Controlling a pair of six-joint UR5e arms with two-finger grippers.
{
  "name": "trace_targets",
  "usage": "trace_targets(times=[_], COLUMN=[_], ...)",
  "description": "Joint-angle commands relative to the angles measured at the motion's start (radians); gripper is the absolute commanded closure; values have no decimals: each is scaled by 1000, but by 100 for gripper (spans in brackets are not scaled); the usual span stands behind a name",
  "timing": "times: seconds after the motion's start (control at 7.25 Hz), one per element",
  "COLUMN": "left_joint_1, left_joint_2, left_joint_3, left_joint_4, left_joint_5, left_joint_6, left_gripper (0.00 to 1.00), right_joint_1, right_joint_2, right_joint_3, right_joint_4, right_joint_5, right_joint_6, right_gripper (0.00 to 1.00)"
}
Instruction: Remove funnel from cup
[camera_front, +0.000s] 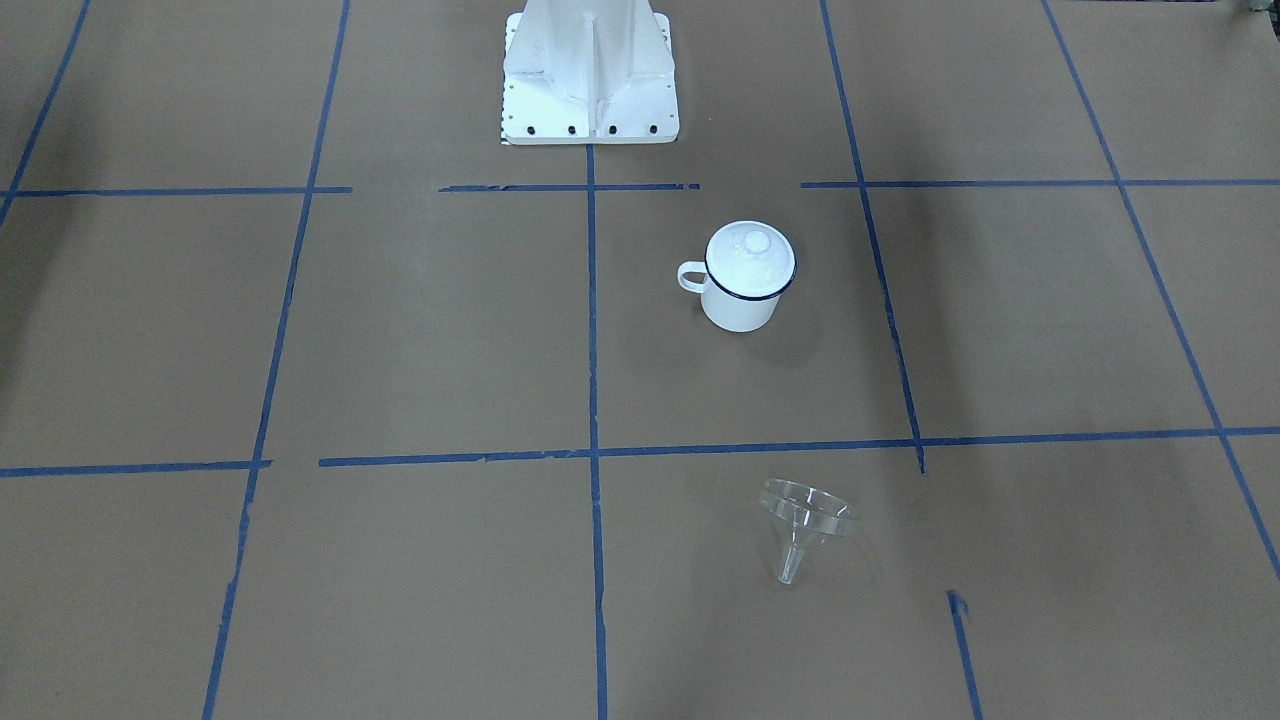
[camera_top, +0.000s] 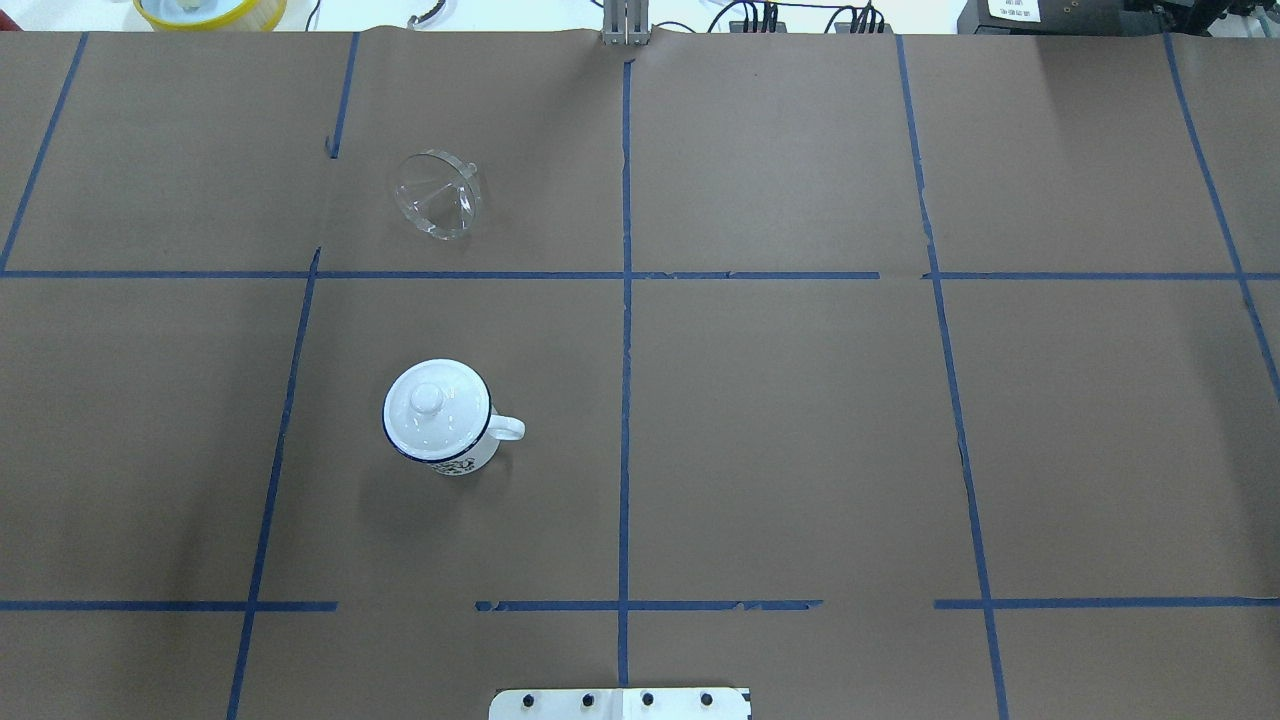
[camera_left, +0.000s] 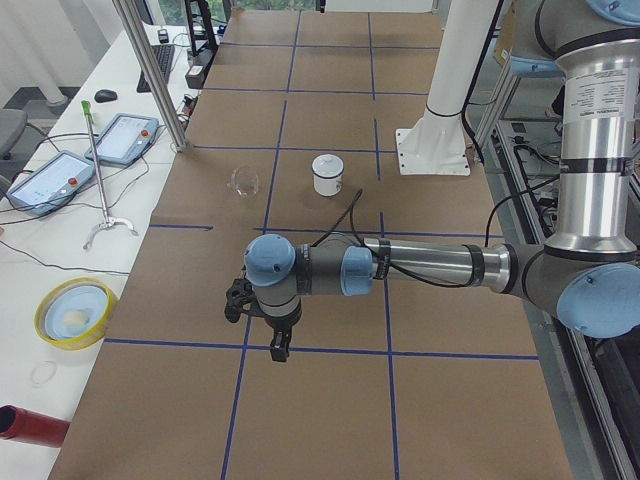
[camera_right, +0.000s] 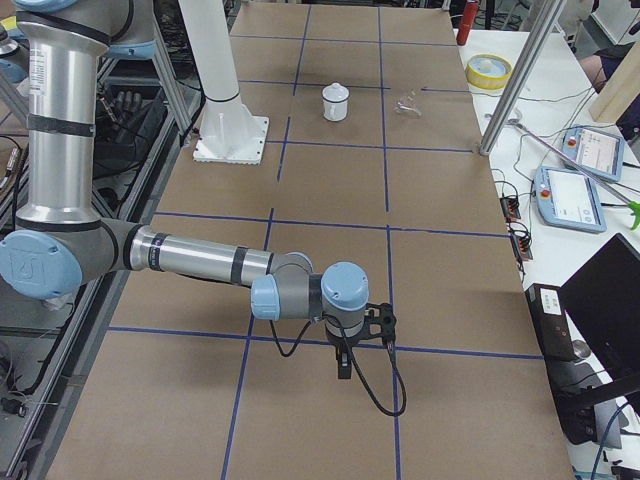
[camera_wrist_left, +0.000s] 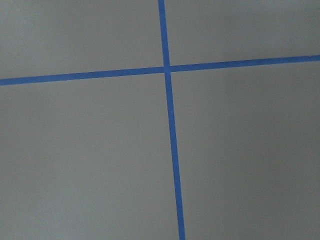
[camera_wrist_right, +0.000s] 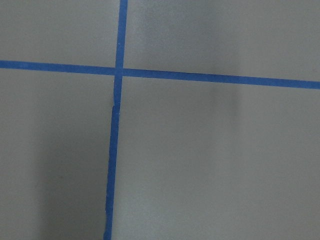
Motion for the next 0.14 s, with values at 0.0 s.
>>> trace_targets(times=[0.0], left_joint_1=[-3], left_joint_2=[-10], left_joint_3=[-6], left_joint_4=[27], left_joint_5=[12], left_joint_6=[7], left_gripper=[0], right_joint_1=[0], right_joint_2=[0], right_joint_3=[0], right_joint_4=[0], right_joint_5=[0], right_joint_6=[0], right_gripper=[0])
